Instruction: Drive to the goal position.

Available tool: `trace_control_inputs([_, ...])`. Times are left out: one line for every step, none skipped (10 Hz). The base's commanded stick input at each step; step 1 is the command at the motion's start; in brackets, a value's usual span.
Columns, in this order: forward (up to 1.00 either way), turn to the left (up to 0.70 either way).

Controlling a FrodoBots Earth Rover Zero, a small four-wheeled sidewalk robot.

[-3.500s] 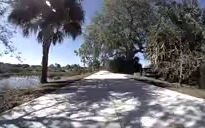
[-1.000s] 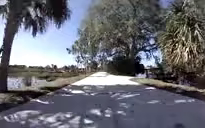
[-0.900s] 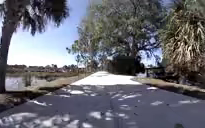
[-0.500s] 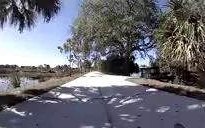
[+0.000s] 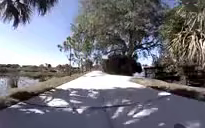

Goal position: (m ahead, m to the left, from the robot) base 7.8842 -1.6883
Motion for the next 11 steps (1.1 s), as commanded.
trace_control_inputs([1.0, 0.0])
trace_control_inputs([1.0, 0.0])
trace_control_inputs([1.0, 0.0])
trace_control_inputs([1.0, 0.0])
trace_control_inputs([1.0, 0.0])
trace_control_inputs([1.0, 0.0])
trace_control_inputs([1.0, 0.0])
trace_control_inputs([1.0, 0.0])
trace_control_inputs([1.0, 0.0])
trace_control_inputs([1.0, 0.0])
trace_control_inputs([1.0, 0.0])
